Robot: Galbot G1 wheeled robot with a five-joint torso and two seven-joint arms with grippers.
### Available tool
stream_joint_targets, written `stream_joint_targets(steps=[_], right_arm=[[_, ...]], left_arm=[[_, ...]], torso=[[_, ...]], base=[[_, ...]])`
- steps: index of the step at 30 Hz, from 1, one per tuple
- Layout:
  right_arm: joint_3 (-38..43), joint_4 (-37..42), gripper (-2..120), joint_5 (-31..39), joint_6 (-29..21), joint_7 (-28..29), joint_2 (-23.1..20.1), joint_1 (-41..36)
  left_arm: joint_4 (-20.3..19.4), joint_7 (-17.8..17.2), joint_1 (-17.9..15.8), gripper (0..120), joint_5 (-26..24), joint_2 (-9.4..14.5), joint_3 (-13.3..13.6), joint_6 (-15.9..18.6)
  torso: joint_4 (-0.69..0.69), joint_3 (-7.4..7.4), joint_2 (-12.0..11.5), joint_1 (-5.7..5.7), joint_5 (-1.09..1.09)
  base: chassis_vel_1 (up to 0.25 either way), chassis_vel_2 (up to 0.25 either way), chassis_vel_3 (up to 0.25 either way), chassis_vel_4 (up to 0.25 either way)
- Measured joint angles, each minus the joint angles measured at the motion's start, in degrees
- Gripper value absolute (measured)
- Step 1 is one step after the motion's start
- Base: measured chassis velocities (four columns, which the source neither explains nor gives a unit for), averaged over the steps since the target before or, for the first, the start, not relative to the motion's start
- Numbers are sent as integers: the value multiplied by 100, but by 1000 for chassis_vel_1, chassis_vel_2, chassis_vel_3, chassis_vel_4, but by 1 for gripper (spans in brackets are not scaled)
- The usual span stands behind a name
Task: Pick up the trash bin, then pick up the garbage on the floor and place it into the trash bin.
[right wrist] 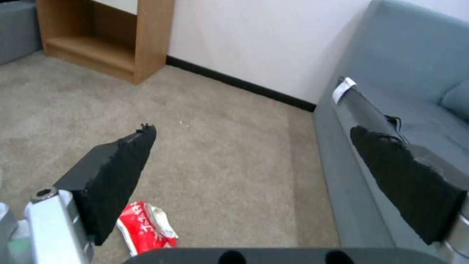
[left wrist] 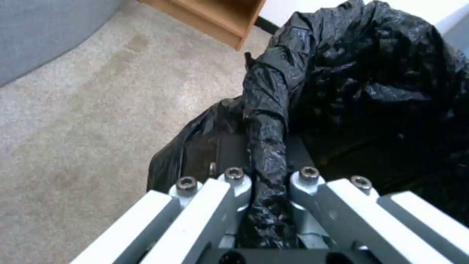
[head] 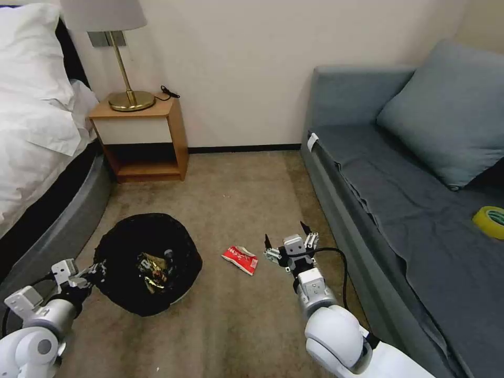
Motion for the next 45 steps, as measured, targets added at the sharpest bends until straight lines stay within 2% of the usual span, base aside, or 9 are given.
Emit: stream_joint_targets(steps=[18, 45], right_arm=[[-134, -71, 100, 70, -31, -25, -11, 117], [-333, -229, 100, 332, -103, -144, -8, 414]], left_arm=[[78, 0, -58, 4, -10, 28, 63, -3], [138, 17, -57, 4, -100, 24, -142, -4]], torso=[[0, 0, 0, 0, 0], [0, 0, 0, 0, 0]], base=[[-27, 27, 32, -30], [-21, 15, 19, -17]])
